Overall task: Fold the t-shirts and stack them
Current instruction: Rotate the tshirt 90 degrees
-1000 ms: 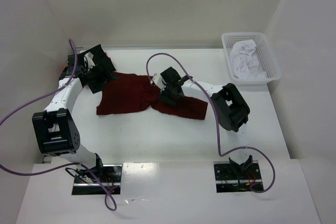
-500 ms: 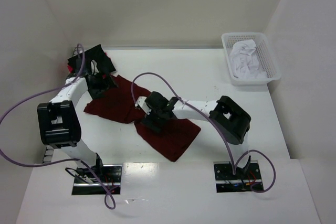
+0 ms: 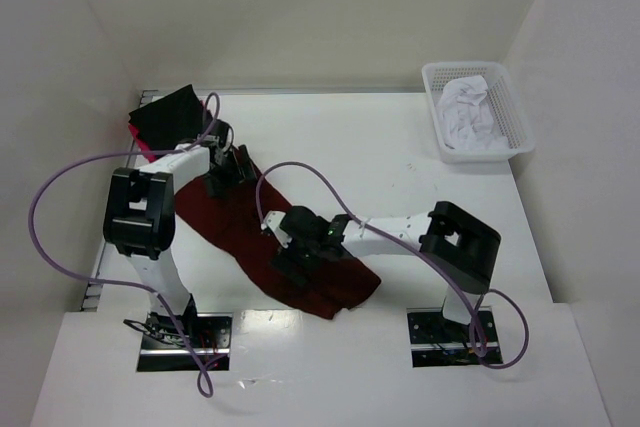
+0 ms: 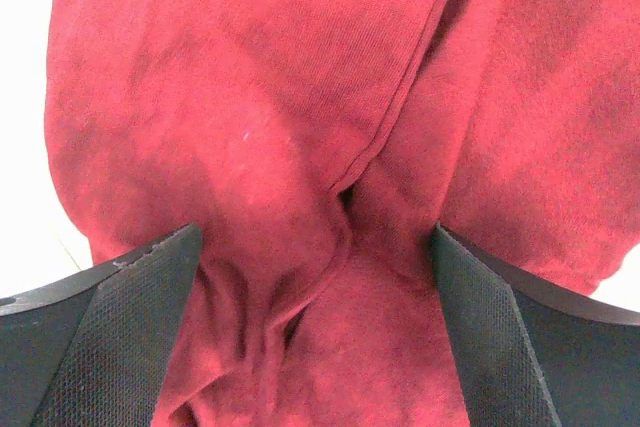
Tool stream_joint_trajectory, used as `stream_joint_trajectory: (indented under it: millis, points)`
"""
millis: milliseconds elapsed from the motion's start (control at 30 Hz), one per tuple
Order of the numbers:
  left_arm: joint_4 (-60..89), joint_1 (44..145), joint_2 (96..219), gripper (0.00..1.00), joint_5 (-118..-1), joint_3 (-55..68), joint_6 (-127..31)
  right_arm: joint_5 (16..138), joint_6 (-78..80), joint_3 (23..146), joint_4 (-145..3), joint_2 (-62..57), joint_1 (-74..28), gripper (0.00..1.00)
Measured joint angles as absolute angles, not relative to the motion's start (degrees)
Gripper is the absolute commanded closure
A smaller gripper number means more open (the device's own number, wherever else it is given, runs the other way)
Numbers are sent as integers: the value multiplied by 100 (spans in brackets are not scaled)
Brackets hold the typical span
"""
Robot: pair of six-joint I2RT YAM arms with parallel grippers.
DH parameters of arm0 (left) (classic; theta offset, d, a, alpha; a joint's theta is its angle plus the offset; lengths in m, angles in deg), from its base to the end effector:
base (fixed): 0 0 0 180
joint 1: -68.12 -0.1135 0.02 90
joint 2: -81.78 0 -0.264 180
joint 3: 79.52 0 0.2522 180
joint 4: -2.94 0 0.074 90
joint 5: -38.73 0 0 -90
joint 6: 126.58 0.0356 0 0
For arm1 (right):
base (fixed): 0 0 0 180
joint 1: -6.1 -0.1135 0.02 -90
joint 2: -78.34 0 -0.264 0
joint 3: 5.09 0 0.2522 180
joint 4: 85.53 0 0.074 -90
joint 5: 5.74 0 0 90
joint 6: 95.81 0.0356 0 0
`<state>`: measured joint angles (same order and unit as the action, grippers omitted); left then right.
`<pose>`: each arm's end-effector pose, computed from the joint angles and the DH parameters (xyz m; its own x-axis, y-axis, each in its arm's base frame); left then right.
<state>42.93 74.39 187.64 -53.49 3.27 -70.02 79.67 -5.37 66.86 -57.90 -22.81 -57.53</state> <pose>0.3714 -0.0422 0.1709 -0.8092 -0.4651 -0.3590 -0.3827 0.8809 -0.2785 0.1534 0.3158 0.1578 -0.3788 -0.7468 -0.5466 -0.9096 0.4093 0.0712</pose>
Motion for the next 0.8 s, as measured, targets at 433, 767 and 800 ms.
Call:
stream_joint_trajectory:
  millis: [433, 767, 800]
  points:
    - [5048, 8519, 20299, 0, -4829, 2558, -6962, 7991, 48, 6448, -5800, -2038, -5752, 0]
    - [5382, 9077, 21953, 0, -5440, 5310, -6883, 7957, 648, 6755, -5551, -2121, -5110, 0]
    - [5409, 9109, 22128, 0, -5522, 5608, -6842, 7956, 699, 6790, -5547, -2134, -5010, 0]
